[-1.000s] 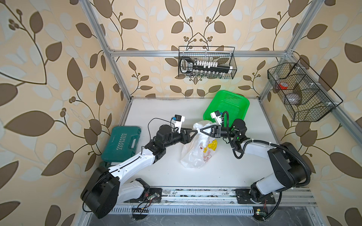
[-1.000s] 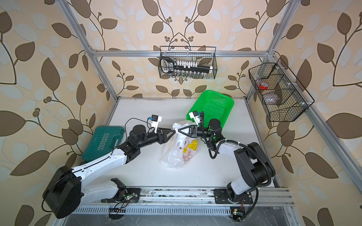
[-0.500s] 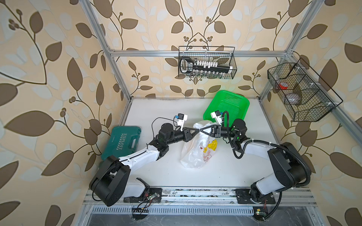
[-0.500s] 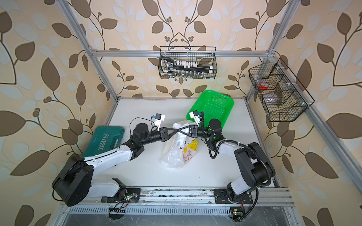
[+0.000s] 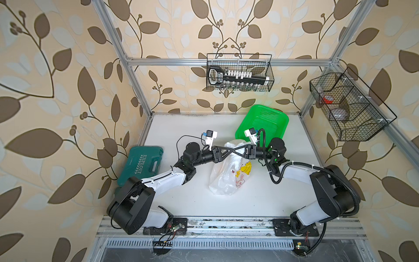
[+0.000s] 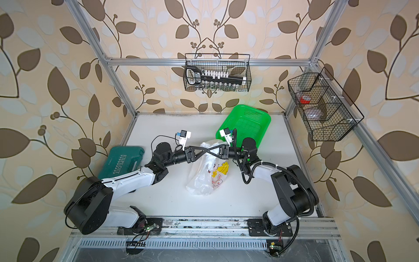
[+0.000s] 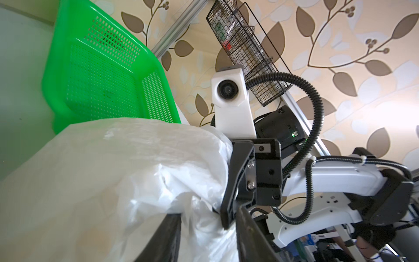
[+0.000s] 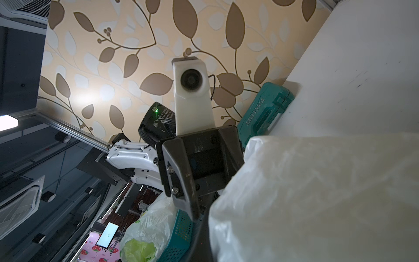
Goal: Place the pears into plastic bags & tie knots
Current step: Tie the plastic bag at the center of the board.
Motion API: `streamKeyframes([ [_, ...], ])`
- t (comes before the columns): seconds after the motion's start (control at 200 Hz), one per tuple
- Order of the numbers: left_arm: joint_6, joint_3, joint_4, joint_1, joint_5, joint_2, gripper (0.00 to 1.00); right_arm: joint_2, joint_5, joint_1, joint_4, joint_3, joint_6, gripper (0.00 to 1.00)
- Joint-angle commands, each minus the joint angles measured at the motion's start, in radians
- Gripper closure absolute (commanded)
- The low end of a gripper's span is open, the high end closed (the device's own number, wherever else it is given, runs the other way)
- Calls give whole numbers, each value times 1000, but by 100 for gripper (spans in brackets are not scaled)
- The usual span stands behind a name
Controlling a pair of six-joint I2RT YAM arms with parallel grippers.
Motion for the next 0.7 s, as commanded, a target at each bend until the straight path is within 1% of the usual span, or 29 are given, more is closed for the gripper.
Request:
streamKeyframes([
  [0.0,-64,30,169,4,88,31,67,-10,7,-2,26,6,-3,100],
  [0.06,-112,25,202,5,94,42,72,-10,8,-3,23,5,-3,100],
  [0.14,-124,15,216,8,92,39,73,-11,11,-6,23,4,-3,100],
  [0.255,-111,4,180,13,84,11,74,-14,17,-11,19,3,-3,100],
  [0.56,-78,-18,100,19,71,-46,100,-15,25,-14,18,-4,-6,100],
  [0.63,-78,-12,83,20,71,-49,100,-17,27,-14,18,-4,-5,100],
  [0.655,-52,-9,76,19,71,-48,100,-17,27,-14,18,-4,-5,100],
  [0.695,-46,-6,68,20,70,-47,100,-17,27,-15,20,-4,-3,100],
])
